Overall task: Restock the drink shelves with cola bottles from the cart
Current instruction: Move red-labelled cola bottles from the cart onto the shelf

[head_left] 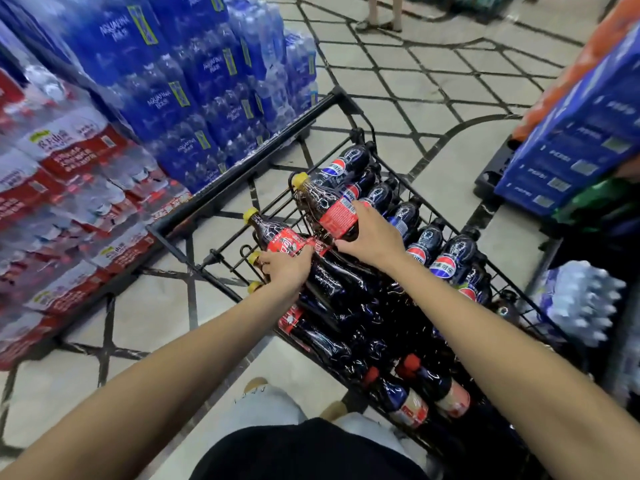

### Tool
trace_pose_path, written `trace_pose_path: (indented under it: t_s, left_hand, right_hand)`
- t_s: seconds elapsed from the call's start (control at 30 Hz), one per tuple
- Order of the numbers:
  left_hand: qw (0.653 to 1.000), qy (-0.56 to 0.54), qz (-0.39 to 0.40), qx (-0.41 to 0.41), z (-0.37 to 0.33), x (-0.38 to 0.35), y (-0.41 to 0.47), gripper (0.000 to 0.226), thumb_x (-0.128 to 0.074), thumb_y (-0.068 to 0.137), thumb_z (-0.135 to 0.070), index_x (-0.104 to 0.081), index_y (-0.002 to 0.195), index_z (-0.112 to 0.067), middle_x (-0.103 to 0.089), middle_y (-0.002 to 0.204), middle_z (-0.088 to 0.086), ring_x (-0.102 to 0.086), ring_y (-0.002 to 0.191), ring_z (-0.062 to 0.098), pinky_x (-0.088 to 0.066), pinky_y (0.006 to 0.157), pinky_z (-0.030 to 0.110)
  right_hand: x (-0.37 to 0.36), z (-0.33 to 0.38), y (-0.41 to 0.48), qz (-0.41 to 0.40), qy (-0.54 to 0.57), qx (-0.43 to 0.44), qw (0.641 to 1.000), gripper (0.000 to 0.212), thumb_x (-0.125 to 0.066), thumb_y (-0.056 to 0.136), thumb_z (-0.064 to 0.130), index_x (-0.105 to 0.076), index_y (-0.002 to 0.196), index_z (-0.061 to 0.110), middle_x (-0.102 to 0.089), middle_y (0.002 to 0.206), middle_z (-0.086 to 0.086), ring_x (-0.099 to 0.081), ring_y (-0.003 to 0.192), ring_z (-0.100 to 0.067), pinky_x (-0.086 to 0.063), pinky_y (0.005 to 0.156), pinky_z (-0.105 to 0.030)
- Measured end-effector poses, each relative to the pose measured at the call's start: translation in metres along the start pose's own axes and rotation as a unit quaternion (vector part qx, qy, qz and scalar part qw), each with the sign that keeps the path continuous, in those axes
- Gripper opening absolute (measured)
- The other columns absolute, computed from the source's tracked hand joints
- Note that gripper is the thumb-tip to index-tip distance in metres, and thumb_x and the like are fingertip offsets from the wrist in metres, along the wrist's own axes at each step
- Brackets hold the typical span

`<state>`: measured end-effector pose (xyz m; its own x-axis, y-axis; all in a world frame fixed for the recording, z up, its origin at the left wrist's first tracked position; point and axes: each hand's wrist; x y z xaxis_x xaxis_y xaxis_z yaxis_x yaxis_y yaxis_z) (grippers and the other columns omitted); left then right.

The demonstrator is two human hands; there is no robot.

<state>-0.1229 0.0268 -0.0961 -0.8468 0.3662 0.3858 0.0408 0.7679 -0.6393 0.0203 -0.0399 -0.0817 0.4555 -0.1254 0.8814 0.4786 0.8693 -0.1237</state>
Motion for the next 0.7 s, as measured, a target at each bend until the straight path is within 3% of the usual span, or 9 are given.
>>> trace_pose_path:
  t_s: [0.07,0.2,0.33,0.4,0.5,0.57,0.7]
  left_hand:
    - [0.998,0.037,0.011,-0.053,-0.001,0.002,0.0,0.103,-0.066,0.086,-0.041,0.006,0.147,0.0,-0.02,0.152,0.023,-0.034,0.136,0.037,-0.038,0.108,0.05]
    - [0.985,0.064,0.036,-0.156,-0.014,0.011,0.0,0.094,-0.065,0.085,-0.041,-0.004,0.145,-0.001,-0.03,0.147,0.02,-0.038,0.132,0.035,-0.036,0.109,0.049]
    - [0.973,0.034,0.098,-0.209,-0.034,0.018,0.005,0.073,-0.065,0.084,-0.041,-0.019,0.134,-0.014,-0.048,0.123,0.007,-0.052,0.11,0.025,-0.043,0.094,0.039]
    - [0.962,0.047,0.119,-0.242,-0.043,0.022,0.007,0.064,-0.065,0.083,-0.041,-0.027,0.127,-0.014,-0.05,0.114,0.002,-0.054,0.103,0.022,-0.044,0.091,0.036]
    - [0.945,0.05,0.184,-0.266,-0.053,0.03,0.01,0.069,-0.064,0.085,-0.038,-0.026,0.137,-0.013,-0.054,0.108,0.0,-0.058,0.099,0.018,-0.049,0.084,0.036]
    - [0.93,0.043,0.244,-0.272,-0.058,0.036,0.008,0.066,-0.063,0.087,-0.032,-0.025,0.138,-0.014,-0.057,0.104,0.0,-0.061,0.091,0.014,-0.051,0.072,0.03]
    - [0.886,0.067,0.352,-0.294,-0.062,0.048,0.004,0.064,-0.06,0.09,-0.028,-0.025,0.142,-0.017,-0.057,0.118,0.009,-0.062,0.101,0.022,-0.053,0.085,0.038]
  right_hand:
    - [0.002,0.001,-0.002,-0.005,0.021,-0.011,1.0,0.08,-0.069,0.08,0.045,-0.033,0.145,0.017,-0.048,0.139,-0.003,-0.051,0.122,-0.024,-0.048,0.091,-0.042]
    - [0.005,0.009,-0.005,-0.035,0.093,-0.047,0.994,0.059,-0.07,0.075,0.044,-0.047,0.125,0.021,-0.06,0.112,0.003,-0.057,0.102,-0.021,-0.05,0.082,-0.041]
    - [0.009,0.02,-0.011,-0.07,0.185,-0.092,0.976,0.049,-0.072,0.072,0.04,-0.045,0.111,0.03,-0.056,0.086,0.015,-0.056,0.081,-0.012,-0.044,0.069,-0.03]
    - [0.011,0.026,-0.016,-0.087,0.241,-0.109,0.96,0.047,-0.073,0.073,0.035,-0.043,0.109,0.033,-0.055,0.084,0.02,-0.055,0.076,-0.003,-0.04,0.064,-0.019]
    - [0.014,0.034,-0.026,-0.12,0.318,-0.144,0.929,0.048,-0.074,0.077,0.03,-0.041,0.111,0.025,-0.054,0.089,0.017,-0.05,0.076,0.006,-0.036,0.055,-0.003]
    - [0.014,0.041,-0.036,-0.131,0.369,-0.178,0.903,0.05,-0.073,0.081,0.03,-0.04,0.118,0.021,-0.052,0.095,0.017,-0.048,0.081,0.008,-0.036,0.059,-0.004]
    - [0.007,0.059,-0.065,-0.175,0.501,-0.214,0.82,0.043,-0.071,0.082,0.03,-0.048,0.119,0.024,-0.059,0.105,0.01,-0.054,0.095,-0.002,-0.038,0.076,-0.019]
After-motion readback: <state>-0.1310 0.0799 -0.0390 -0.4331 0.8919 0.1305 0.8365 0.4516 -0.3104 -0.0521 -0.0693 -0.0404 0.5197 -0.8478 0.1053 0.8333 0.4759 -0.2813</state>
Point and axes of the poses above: each hand's wrist, its own y-axis towards the middle knuckle, its own x-axis out of the back of the hand, z = x × y
